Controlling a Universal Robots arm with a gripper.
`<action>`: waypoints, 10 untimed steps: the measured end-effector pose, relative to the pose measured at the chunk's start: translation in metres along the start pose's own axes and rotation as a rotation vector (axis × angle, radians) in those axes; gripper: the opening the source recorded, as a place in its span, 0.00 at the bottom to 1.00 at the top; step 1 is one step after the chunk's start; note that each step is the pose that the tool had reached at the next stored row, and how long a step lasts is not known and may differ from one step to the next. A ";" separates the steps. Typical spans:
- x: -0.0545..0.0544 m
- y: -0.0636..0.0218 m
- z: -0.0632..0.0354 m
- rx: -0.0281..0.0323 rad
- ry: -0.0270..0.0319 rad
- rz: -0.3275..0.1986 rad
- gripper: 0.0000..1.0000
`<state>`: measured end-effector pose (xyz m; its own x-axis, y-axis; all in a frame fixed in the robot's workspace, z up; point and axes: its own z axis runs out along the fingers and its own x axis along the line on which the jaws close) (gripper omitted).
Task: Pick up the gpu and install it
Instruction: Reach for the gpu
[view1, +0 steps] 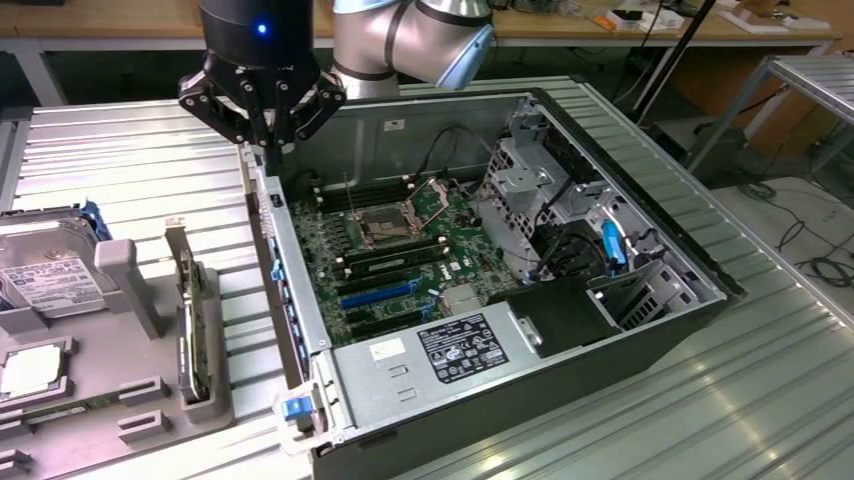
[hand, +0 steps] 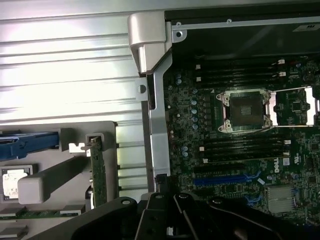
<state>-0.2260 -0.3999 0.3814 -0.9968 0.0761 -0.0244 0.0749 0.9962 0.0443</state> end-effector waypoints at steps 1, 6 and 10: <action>0.001 -0.0001 0.0001 0.0000 0.0000 0.000 0.11; 0.008 -0.0007 0.0006 0.0000 0.0000 0.000 0.11; 0.015 -0.0013 0.0012 0.0000 -0.0001 0.000 0.11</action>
<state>-0.2409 -0.4000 0.3797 -0.9968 0.0760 -0.0245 0.0748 0.9962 0.0444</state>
